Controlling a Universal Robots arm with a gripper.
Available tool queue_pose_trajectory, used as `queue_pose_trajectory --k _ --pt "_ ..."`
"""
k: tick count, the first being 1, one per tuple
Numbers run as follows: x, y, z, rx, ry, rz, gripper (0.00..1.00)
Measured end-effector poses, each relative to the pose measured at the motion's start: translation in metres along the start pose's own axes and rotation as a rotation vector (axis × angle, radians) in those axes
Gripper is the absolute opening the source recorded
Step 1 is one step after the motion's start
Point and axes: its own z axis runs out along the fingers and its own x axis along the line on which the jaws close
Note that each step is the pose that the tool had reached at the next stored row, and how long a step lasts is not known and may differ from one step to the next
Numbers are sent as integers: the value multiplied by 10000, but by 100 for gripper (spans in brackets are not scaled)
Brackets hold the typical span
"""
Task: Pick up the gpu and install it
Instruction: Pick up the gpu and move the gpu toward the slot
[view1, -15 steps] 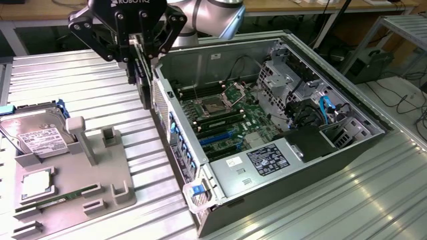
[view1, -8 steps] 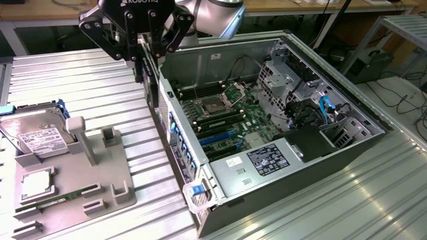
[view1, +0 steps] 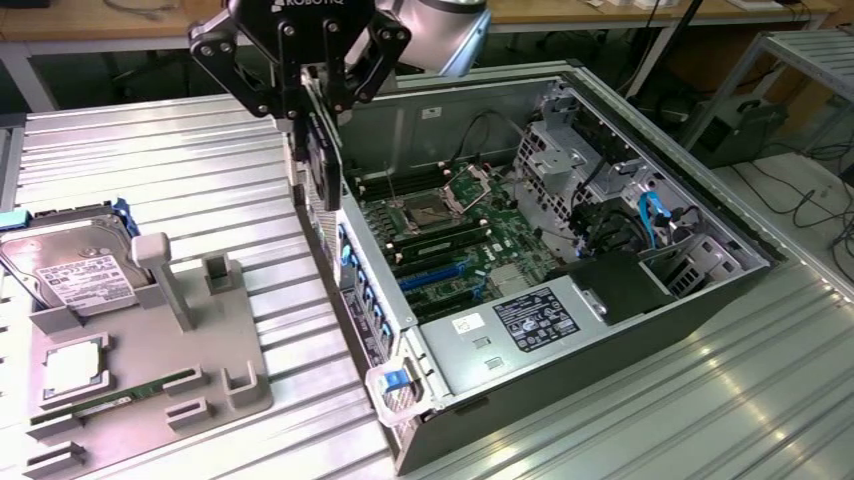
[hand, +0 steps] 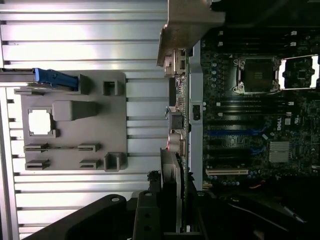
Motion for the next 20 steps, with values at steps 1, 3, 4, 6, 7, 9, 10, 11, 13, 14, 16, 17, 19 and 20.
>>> queue_pose_trajectory --k 1,3,4,6,7,9,10,11,13,14,16,17,19,20 --pt "-21 0 0 1 0 0 28" --pt "-52 1 1 0 0 0 28" --pt "-71 1 2 0 0 0 28" --pt "-101 1 2 0 0 -1 28" --pt "-118 2 3 1 1 0 28" --pt "-170 3 4 1 0 1 28" --pt "-187 3 4 0 0 0 28" --pt "-205 3 5 0 0 0 28" --pt "-240 3 6 1 0 0 28" --pt "-256 4 6 0 0 0 28" --pt "-291 4 7 1 1 0 28" --pt "-307 4 7 1 1 0 28" --pt "-343 5 8 1 1 1 28" --pt "-359 5 8 1 0 1 28"
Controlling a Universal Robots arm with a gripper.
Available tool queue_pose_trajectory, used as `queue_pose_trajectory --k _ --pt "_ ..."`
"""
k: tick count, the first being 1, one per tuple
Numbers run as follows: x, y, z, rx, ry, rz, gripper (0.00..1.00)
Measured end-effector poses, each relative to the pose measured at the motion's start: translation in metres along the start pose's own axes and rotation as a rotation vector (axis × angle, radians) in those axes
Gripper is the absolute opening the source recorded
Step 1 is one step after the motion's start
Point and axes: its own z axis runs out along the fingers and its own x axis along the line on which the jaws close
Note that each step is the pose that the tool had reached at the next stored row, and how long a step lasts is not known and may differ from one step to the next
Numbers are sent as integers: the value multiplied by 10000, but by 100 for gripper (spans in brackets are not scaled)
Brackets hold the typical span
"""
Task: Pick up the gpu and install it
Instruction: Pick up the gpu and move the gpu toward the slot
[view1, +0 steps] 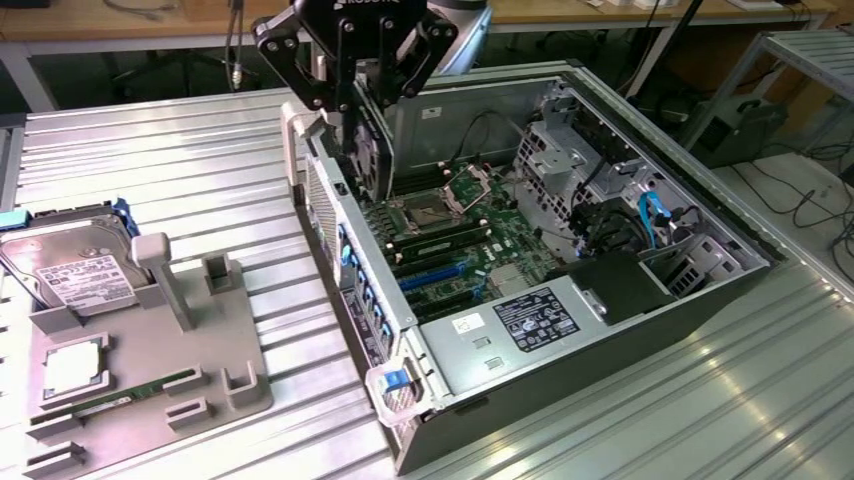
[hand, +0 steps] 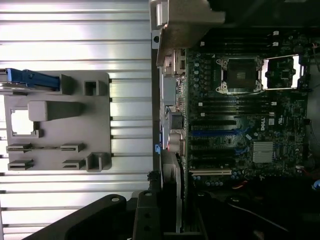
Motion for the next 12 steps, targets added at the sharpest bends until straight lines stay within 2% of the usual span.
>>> queue_pose_trajectory --k 12 --pt "-216 3 6 -4 -5 -177 28"
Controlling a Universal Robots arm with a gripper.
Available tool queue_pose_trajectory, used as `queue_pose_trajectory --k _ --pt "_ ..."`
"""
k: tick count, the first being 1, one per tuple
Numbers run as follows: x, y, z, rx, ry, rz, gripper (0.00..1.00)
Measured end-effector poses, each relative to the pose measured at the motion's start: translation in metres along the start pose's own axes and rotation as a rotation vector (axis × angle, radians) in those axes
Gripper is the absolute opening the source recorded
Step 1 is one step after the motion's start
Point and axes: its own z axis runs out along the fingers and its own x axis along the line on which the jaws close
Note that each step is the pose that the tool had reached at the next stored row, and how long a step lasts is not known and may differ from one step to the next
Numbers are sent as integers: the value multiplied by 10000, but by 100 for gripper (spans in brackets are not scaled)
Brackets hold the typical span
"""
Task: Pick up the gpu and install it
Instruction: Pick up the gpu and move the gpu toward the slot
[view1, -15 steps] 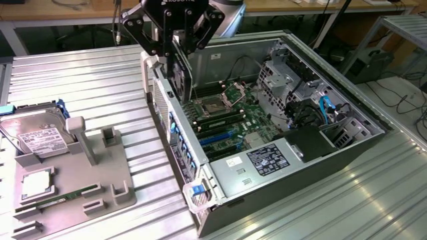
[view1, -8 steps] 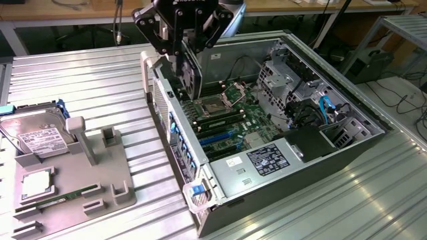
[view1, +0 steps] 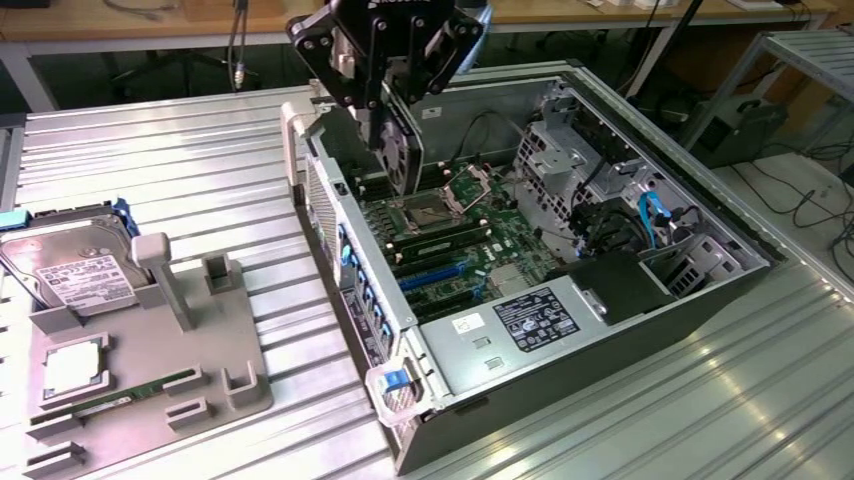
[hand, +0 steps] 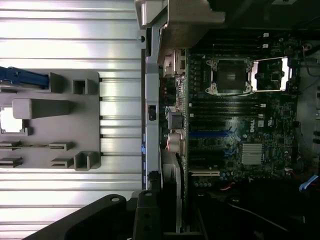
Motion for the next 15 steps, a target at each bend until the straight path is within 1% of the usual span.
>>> queue_pose_trajectory --k 5,7,15 --pt "-76 0 2 0 0 0 28" --pt "-137 -1 4 -1 0 0 28" --pt "-275 -1 7 -1 0 0 28"
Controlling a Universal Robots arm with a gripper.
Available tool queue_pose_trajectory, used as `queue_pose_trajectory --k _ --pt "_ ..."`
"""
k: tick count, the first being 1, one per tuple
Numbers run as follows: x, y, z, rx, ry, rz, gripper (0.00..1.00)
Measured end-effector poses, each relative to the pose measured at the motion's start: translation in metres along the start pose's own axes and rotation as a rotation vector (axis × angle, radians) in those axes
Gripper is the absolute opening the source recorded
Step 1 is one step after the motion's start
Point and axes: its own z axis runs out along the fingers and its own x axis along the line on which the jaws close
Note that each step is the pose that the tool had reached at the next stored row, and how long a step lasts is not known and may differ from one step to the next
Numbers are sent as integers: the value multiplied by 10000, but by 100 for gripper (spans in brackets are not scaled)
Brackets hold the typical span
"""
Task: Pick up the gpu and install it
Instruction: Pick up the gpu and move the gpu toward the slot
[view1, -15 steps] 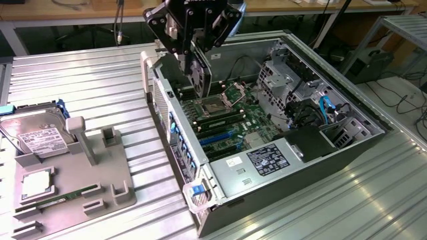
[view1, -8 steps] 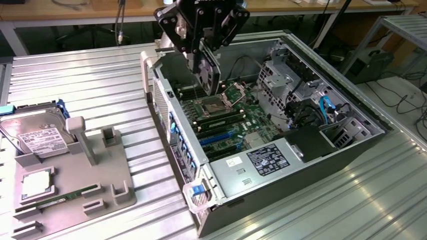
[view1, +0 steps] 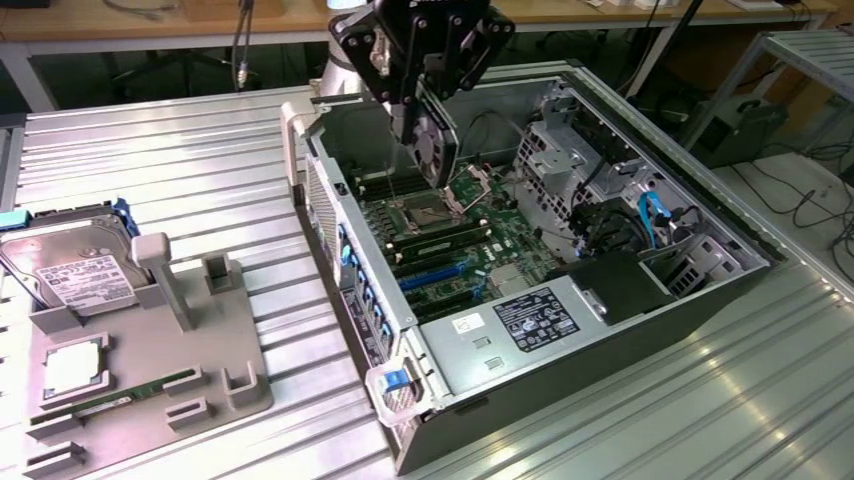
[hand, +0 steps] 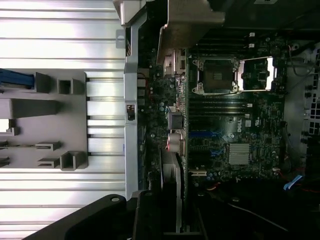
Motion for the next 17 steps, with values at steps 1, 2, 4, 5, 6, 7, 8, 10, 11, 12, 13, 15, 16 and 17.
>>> queue_pose_trajectory --k 1,2,4,5,6,7,8,10,11,12,13,15,16,17 --pt "-19 0 0 1 0 0 28" --pt "-35 0 1 0 0 0 28" --pt "-93 -1 2 0 0 0 28" --pt "-111 -1 3 0 0 0 28" --pt "-127 -1 3 1 0 0 28" --pt "-148 -1 4 0 0 0 28" --pt "-164 -1 4 1 1 0 28" --pt "-198 -1 5 1 1 0 28" --pt "-219 -1 6 0 0 -1 28" --pt "-238 -1 6 0 0 0 28" --pt "-256 -1 7 0 0 0 28" --pt "-292 -2 8 0 0 0 28" --pt "-307 -2 8 1 0 0 28" --pt "-331 -2 9 0 0 0 28"
